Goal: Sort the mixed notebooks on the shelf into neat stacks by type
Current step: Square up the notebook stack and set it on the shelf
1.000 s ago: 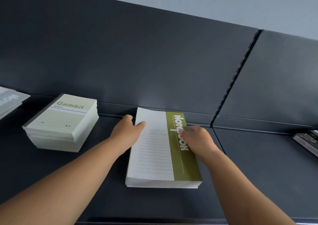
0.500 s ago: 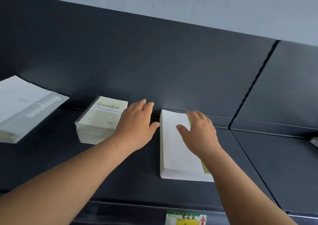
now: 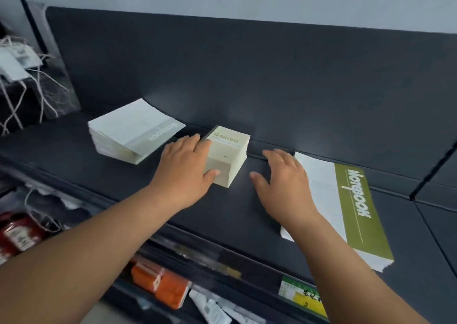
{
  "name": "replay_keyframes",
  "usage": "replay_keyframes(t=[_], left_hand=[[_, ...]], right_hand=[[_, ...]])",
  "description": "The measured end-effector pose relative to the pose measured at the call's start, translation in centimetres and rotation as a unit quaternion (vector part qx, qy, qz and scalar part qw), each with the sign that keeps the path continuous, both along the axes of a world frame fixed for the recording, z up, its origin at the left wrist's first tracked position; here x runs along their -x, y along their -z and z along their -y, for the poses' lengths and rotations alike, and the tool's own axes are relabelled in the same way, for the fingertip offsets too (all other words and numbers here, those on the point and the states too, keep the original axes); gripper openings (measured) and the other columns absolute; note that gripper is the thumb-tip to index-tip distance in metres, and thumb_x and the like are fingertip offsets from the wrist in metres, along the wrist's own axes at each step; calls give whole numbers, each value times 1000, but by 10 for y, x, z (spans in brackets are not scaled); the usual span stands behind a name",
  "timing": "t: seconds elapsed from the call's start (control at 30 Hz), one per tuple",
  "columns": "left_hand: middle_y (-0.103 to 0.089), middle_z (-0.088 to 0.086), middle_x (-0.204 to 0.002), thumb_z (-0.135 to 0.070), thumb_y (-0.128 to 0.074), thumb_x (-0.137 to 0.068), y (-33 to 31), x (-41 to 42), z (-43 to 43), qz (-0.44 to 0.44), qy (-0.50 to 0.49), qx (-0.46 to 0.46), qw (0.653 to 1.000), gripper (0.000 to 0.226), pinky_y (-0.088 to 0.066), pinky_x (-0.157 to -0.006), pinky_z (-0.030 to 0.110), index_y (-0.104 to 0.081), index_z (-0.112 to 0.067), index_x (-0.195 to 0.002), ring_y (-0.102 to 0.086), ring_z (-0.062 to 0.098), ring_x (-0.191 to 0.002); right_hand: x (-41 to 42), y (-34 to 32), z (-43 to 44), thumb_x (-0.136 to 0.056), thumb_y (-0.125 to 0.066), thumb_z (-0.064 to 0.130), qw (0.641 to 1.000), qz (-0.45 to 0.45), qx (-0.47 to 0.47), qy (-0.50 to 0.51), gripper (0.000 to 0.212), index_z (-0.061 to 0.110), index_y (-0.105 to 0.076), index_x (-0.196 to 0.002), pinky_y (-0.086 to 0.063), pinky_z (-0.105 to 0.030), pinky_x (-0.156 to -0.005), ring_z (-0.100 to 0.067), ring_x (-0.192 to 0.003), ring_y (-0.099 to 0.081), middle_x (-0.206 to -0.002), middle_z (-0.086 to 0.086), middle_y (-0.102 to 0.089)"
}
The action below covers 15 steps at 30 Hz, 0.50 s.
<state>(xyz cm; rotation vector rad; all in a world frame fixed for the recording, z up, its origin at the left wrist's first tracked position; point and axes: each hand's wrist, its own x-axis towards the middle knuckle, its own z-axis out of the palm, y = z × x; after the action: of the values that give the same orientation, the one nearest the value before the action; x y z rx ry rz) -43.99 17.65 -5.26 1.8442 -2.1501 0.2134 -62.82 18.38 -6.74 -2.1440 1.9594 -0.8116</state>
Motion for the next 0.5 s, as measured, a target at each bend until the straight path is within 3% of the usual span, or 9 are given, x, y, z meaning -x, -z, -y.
replay_keyframes(t=[0.17,0.3,0.43,0.5], left_hand=[[-26,6,-156,-48,-49,-94,3,-37,-12,-11,-24,16,1000,65,-18,-117,40,-28,-18,-148,-22,23,-144],[-31,7,-152,-49,-50,-93,-1,-81,-3,-20,-40,37,998,63,-20,-114,38,-34,-17,-145,-27,25,-140],[-27,8,-155,-50,-50,-93,-2,-138,24,-21,-51,39,998,65,-18,-112,38,-32,-17,-146,-24,25,-141],[-24,8,-156,-51,-48,-93,-2,-168,41,-8,-55,32,998,66,-17,-113,38,-30,-18,-147,-22,25,-142]], right_hand=[[-44,0,-5,-96,-55,37,999,-3,7,-43,57,18,-39,-147,-18,-41,-119,-24,-146,-23,-155,-4,-34],[-88,-6,2,-97,-52,35,996,-9,16,-83,55,16,-38,-147,-20,-34,-118,-20,-145,-25,-155,-3,-34],[-145,-8,20,-98,-52,36,992,53,-13,-115,58,17,-32,-150,-26,-23,-112,-14,-142,-30,-156,3,-30],[-174,-3,33,-98,-52,38,988,100,-48,-111,62,18,-30,-152,-29,-25,-113,-13,-140,-34,-157,5,-30]])
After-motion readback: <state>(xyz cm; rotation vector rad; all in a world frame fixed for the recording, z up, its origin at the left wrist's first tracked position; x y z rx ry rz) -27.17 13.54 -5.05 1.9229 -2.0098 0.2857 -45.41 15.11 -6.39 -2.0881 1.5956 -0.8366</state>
